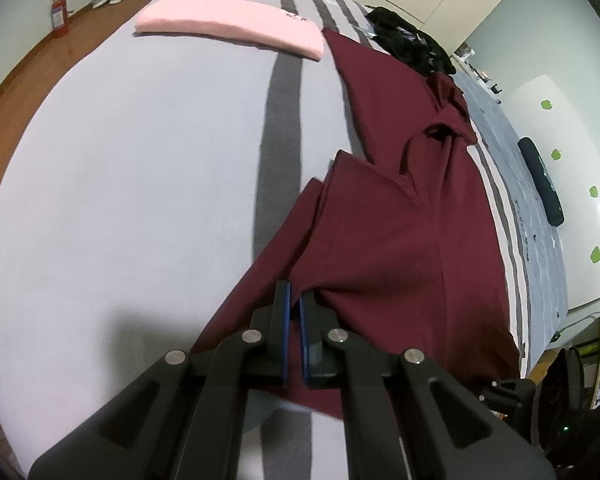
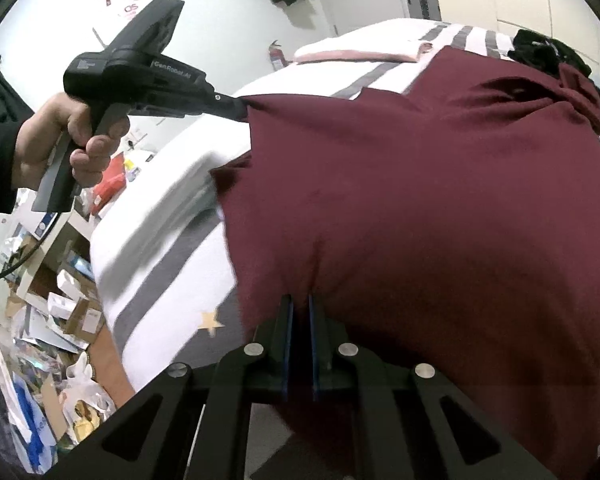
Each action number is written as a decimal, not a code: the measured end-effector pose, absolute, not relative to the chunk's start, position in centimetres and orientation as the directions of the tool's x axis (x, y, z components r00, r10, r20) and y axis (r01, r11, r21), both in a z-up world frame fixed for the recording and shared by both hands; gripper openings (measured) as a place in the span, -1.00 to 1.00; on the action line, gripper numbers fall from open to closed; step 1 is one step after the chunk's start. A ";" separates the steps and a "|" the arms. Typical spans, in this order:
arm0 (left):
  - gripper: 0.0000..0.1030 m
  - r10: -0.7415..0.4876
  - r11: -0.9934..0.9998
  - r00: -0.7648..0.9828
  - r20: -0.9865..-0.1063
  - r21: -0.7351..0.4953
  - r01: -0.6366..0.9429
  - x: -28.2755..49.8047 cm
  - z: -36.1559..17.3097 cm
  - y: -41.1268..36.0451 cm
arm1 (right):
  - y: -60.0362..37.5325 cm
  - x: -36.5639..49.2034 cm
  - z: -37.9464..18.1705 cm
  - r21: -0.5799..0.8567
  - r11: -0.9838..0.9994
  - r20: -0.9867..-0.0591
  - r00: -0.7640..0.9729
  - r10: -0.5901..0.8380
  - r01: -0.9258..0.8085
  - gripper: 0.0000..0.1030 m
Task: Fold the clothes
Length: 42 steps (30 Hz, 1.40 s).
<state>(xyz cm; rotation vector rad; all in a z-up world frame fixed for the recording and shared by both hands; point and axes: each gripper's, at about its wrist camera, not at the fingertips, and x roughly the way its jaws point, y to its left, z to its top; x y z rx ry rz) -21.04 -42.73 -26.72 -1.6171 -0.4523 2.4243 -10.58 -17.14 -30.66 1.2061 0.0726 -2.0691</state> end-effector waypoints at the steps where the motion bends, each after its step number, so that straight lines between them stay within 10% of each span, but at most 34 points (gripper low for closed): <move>1: -0.94 0.317 -0.937 -0.380 -0.869 -0.350 0.018 -20.7 -26.9 -43.0 | -17.4 -10.3 -30.6 0.294 -0.730 -0.775 -0.293 -0.560 0.618 -0.88; 19: -0.94 0.235 -0.965 -0.349 -0.907 -0.262 0.032 -19.1 -28.8 -43.8 | -20.0 -8.8 -32.3 0.255 -0.736 -0.815 -0.270 -0.513 0.628 -0.87; 23: -0.46 0.164 -0.976 -0.332 -0.929 -0.202 0.083 -19.1 -29.4 -43.9 | -19.5 -9.4 -32.7 0.281 -0.737 -0.816 -0.252 -0.521 0.615 -0.86; 42: -0.38 0.149 -0.953 -0.332 -0.932 -0.225 0.203 -20.0 -29.8 -40.6 | -17.2 -9.7 -30.1 0.318 -0.690 -0.821 -0.175 -0.543 0.650 -0.78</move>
